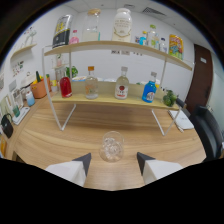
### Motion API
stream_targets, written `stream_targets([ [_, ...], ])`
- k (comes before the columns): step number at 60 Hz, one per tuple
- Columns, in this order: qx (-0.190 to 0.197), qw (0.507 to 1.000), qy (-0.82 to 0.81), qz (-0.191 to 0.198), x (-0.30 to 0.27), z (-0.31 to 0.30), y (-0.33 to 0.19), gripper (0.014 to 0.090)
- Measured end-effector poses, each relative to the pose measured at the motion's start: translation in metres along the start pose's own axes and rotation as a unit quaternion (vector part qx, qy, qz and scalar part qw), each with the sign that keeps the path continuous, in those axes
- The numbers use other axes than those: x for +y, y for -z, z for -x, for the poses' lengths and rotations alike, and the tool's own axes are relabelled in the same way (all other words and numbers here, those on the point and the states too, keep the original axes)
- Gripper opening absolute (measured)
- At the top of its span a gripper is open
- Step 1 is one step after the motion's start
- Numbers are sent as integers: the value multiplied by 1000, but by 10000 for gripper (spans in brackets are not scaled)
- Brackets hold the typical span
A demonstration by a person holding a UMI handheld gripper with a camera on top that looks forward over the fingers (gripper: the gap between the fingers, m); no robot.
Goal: Make me a cup of Mount Fuji.
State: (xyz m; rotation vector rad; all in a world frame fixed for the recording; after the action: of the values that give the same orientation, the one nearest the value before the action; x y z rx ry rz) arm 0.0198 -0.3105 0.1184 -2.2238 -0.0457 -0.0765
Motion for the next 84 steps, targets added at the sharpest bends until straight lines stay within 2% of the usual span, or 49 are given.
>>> stream_targets([
  [20,13,1000,-8,-1,20,5,32,851],
  [27,-3,999,-9,-51,-2,31,42,861],
  [41,-38,985,-26,-166,-99,70,24,859],
  [45,-42,982,-28,-182,-124,73,7,856],
  [56,-41,980,-31,-192,-168,74,-55,828],
  [63,-34,983,-26,-176,-173,75,-94,727],
  [76,-19,984,-29,-173,-179,69,-121,379],
  [84,-14,984,-31,-172,-179,65,-120,359],
])
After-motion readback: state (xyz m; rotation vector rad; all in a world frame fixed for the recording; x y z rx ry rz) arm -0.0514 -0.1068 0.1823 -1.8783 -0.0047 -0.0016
